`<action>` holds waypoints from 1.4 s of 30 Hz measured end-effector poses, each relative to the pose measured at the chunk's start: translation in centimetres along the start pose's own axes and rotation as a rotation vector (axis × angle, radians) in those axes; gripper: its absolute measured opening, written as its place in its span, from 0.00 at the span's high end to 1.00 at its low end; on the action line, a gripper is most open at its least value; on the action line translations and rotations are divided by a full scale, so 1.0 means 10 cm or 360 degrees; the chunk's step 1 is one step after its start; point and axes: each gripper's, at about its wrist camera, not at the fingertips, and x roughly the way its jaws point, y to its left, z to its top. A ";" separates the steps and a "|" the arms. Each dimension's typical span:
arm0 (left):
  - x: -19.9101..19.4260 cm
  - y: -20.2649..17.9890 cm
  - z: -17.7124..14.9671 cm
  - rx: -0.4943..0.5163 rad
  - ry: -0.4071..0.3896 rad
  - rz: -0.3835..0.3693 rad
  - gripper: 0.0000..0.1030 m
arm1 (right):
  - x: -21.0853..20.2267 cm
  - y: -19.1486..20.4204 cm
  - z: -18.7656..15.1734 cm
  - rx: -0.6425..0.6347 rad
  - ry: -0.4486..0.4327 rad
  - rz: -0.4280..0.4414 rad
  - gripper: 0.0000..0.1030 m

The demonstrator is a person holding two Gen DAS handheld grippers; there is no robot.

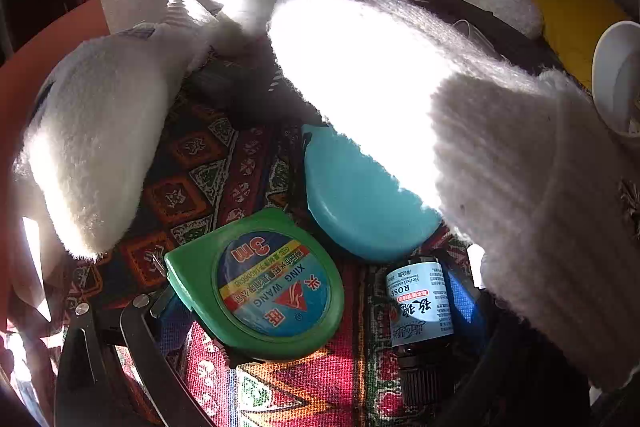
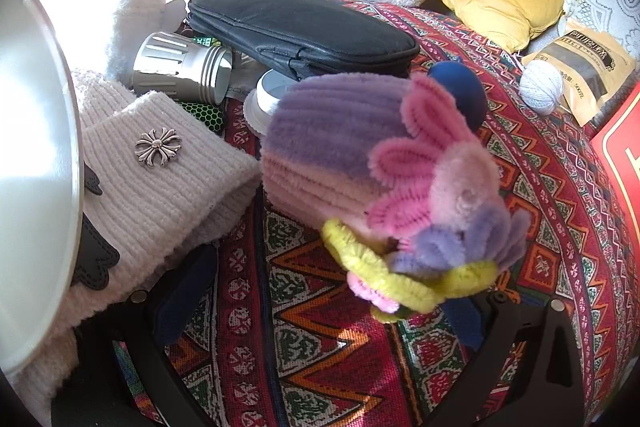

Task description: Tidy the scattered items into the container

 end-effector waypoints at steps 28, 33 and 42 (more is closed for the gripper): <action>0.02 0.03 0.01 0.0000 0.0001 -0.0001 0.00 | 0.01 -0.01 0.01 0.0001 0.0000 -0.0002 0.01; 0.03 0.04 0.00 0.0000 0.0001 -0.0002 0.00 | 0.01 -0.01 0.01 0.0001 0.0000 -0.0002 0.01; 0.03 0.05 0.01 0.0001 0.0001 -0.0002 0.00 | 0.01 -0.01 0.01 0.0001 0.0001 -0.0003 0.01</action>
